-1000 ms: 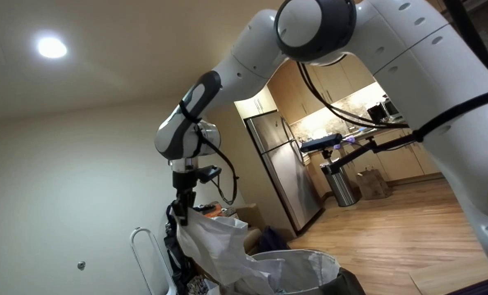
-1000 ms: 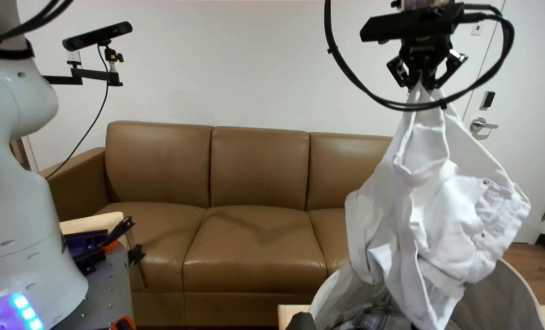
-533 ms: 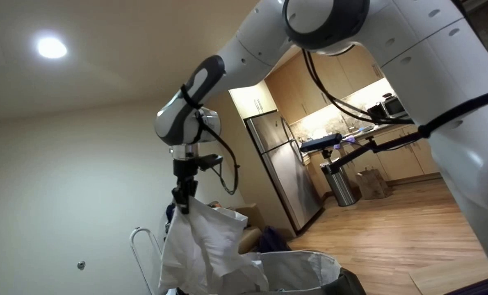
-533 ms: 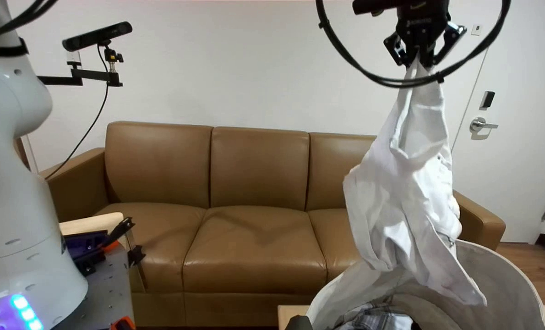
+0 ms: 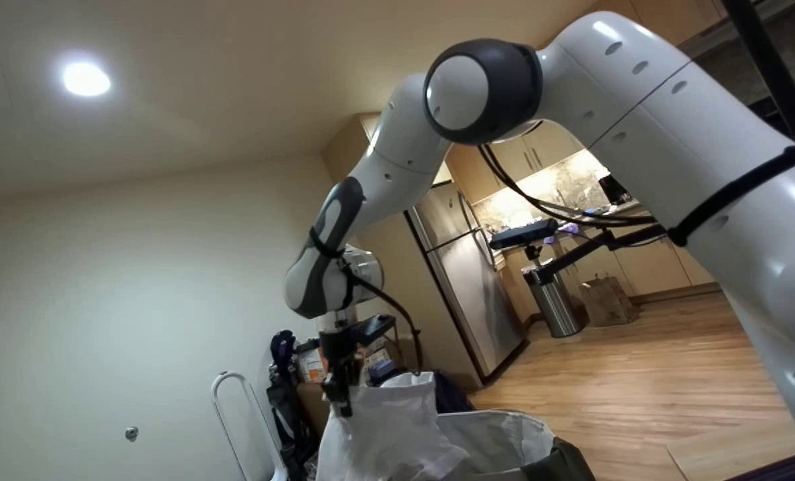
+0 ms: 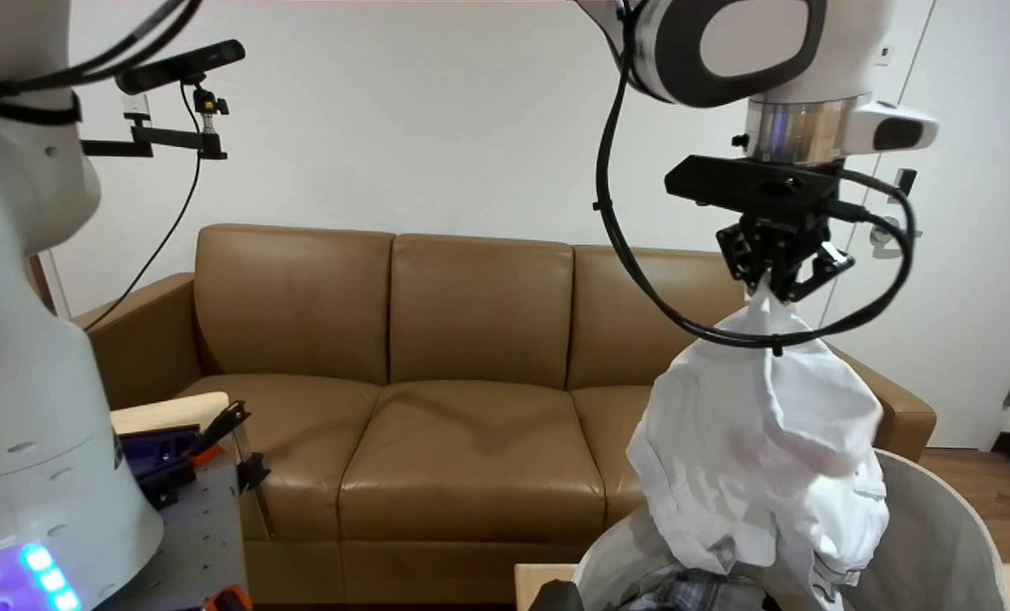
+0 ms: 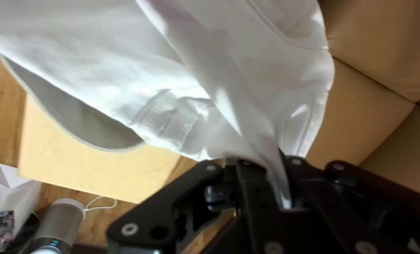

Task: Remove the white clothing from the laundry hamper and put it on the couch

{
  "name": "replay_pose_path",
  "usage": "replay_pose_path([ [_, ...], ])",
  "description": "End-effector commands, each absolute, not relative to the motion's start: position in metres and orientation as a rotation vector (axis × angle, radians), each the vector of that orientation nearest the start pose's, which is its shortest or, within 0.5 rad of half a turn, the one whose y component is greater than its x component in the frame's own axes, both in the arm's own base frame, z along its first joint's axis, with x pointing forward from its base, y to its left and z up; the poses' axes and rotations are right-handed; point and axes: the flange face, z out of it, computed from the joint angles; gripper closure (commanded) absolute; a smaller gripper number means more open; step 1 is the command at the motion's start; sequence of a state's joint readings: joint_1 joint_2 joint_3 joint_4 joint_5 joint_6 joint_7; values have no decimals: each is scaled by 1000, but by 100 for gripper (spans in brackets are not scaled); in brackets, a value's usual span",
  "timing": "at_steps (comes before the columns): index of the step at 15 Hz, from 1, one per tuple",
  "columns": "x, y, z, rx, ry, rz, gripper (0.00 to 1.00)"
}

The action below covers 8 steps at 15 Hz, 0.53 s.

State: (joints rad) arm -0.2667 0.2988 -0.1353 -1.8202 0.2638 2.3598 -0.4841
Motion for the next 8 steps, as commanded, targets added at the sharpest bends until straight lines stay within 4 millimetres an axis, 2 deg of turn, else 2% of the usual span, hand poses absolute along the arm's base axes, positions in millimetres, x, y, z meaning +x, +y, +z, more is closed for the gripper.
replay_pose_path([
  [1, 663, -163, 411, -3038, -118, -522, 92],
  [4, 699, -79, 436, -3030, -342, -587, 92],
  [8, 734, 11, 451, -2962, -512, -658, 92],
])
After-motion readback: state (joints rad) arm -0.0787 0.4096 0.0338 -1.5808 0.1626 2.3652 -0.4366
